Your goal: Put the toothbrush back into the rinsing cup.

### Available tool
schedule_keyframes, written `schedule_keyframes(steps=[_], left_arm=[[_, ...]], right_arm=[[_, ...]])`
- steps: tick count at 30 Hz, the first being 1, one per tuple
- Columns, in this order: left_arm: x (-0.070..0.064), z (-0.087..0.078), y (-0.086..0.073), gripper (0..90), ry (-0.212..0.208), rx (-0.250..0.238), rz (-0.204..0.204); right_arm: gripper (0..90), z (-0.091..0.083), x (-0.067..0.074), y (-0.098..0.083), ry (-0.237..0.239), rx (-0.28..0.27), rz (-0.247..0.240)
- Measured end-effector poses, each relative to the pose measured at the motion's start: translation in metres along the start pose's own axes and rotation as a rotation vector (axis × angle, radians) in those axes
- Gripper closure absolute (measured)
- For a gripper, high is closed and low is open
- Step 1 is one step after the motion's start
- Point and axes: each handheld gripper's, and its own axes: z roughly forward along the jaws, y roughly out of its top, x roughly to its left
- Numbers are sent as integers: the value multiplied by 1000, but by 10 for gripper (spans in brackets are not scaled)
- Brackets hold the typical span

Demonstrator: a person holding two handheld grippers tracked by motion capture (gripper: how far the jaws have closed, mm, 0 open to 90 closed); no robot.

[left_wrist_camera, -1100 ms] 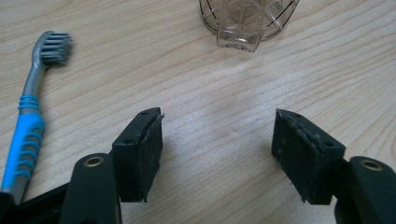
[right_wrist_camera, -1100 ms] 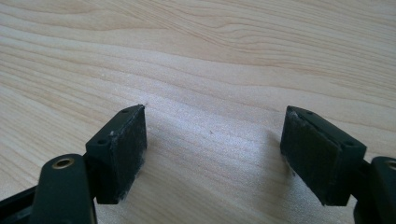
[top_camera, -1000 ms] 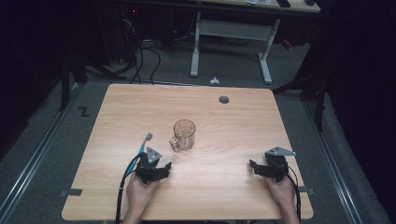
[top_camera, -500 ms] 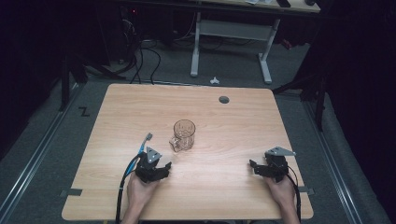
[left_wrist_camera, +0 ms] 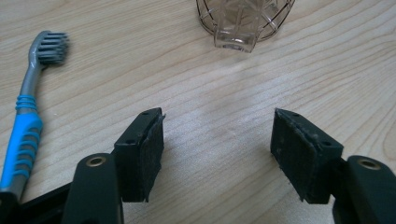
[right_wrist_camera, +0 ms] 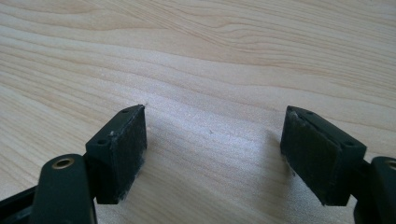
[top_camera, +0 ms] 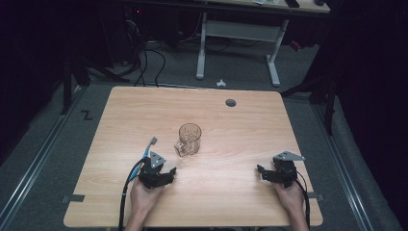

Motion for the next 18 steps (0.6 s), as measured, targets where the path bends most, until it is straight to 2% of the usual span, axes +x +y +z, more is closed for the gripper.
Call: schedule_keyframes(steps=[3, 8, 12, 18], left_arm=[[1, -3, 0, 354, -15, -4, -9], [2, -8, -1, 355, -28, -4, -2], [4, -13, -3, 351, -44, -16, -22], [6, -21, -5, 350, -35, -19, -21]], right_arm=[[229, 0, 0, 0, 0, 0, 0], [229, 0, 0, 0, 0, 0, 0], [229, 0, 0, 0, 0, 0, 0], [228, 0, 0, 0, 0, 0, 0]])
